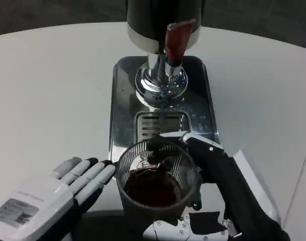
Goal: Grasp the cup under the faucet to collect the drink, then remove the cup.
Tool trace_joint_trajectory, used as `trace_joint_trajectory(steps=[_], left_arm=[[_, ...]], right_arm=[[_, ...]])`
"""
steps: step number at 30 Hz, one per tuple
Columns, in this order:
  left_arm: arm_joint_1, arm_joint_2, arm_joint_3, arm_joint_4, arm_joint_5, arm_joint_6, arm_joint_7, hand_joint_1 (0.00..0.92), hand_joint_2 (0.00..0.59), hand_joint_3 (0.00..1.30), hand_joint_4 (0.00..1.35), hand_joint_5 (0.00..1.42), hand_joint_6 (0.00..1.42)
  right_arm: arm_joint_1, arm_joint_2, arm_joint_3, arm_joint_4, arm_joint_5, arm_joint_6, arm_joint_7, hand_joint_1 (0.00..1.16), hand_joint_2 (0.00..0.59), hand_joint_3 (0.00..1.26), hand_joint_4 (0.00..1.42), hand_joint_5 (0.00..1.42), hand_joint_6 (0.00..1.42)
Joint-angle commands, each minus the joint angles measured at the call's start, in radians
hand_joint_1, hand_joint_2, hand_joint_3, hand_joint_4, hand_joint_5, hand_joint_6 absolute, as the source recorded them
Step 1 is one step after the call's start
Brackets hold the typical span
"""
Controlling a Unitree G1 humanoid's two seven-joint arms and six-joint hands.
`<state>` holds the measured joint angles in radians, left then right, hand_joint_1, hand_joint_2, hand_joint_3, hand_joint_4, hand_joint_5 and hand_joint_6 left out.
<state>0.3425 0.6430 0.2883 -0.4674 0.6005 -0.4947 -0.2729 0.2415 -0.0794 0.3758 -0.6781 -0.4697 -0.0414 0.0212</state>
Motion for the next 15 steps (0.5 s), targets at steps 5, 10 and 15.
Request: trace_joint_trajectory(steps=[5,10,15], left_arm=[[-0.007,-0.025,-0.023,-0.037,0.001,-0.001,0.019,0.000,0.045,0.00,0.00,0.00,0.00],[-0.009,-0.024,-0.030,-0.035,0.004,0.005,0.014,0.000,0.046,0.00,0.00,0.00,0.00],[-0.006,-0.026,-0.032,-0.038,0.006,0.012,0.011,0.000,0.046,0.00,0.00,0.00,0.00]], right_arm=[[0.048,-0.028,-0.005,-0.083,0.026,-0.078,0.003,1.16,0.100,0.73,0.92,0.93,1.28],[0.065,-0.040,-0.015,-0.102,0.027,-0.083,0.004,1.16,0.100,0.73,0.92,0.93,1.28],[0.085,-0.034,-0.014,-0.105,0.033,-0.070,0.002,1.16,0.100,0.73,0.92,0.93,1.28]])
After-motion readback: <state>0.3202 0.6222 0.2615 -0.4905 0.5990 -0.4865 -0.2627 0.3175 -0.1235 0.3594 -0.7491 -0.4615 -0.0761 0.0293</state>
